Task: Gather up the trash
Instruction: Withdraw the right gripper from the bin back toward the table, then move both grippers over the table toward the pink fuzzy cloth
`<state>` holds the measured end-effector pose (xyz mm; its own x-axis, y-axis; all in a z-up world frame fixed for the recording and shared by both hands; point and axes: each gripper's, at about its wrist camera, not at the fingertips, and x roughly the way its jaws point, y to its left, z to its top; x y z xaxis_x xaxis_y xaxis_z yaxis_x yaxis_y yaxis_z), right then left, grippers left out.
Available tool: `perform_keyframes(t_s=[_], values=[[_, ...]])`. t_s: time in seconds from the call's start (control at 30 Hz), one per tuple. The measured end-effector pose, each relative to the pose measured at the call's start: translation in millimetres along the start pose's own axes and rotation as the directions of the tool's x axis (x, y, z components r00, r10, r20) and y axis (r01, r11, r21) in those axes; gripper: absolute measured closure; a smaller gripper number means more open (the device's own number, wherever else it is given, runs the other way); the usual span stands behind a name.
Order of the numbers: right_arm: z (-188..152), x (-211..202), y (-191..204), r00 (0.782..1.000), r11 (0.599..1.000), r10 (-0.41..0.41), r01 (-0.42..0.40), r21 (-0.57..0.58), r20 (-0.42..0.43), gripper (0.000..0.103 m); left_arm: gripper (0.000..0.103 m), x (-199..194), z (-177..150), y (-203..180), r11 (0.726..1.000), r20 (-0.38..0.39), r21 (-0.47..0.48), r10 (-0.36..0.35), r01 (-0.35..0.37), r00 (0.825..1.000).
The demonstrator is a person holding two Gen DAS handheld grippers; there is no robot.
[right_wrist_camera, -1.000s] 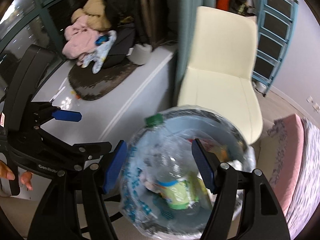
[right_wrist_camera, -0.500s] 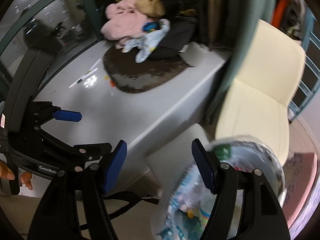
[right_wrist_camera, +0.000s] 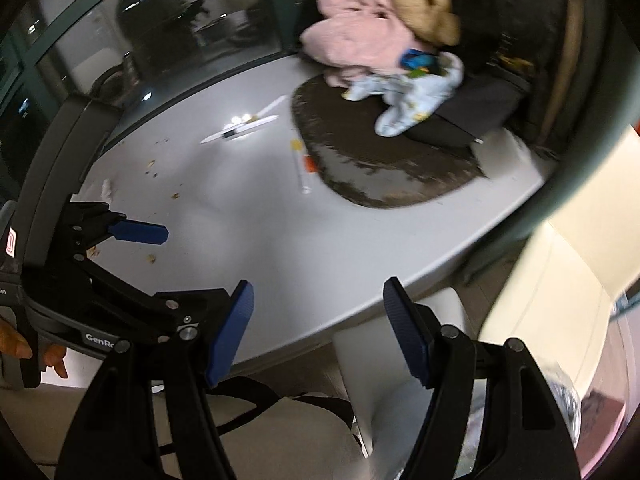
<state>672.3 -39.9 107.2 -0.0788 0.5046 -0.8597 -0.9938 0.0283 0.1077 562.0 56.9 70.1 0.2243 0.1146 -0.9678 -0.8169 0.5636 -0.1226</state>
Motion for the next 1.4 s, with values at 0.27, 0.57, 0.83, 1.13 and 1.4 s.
perform_keyframes(t_s=[0.27, 0.57, 0.83, 1.13, 1.4], values=[[23, 22, 49, 0.997, 0.987, 0.078, -0.080, -0.138, -0.020, 0.038, 0.006, -12, -29, 56, 0.988, 0.017, -0.146, 0.048, -0.045, 0.999], [44, 33, 134, 0.984, 0.938, 0.173, -0.179, -0.296, -0.046, 0.038, 0.006, -42, -79, 127, 0.950, 0.024, -0.299, 0.098, -0.087, 0.995], [55, 42, 213, 0.971, 0.883, 0.228, -0.239, -0.404, -0.077, 0.038, 0.006, -67, -125, 194, 0.902, 0.034, -0.419, 0.131, -0.105, 0.991], [61, 56, 288, 0.964, 0.844, 0.242, -0.265, -0.467, -0.110, 0.038, 0.006, -85, -170, 258, 0.866, 0.042, -0.491, 0.137, -0.099, 0.990], [57, 72, 341, 0.962, 0.837, 0.228, -0.273, -0.474, -0.151, 0.038, 0.006, -90, -202, 305, 0.846, 0.040, -0.525, 0.131, -0.091, 0.991]])
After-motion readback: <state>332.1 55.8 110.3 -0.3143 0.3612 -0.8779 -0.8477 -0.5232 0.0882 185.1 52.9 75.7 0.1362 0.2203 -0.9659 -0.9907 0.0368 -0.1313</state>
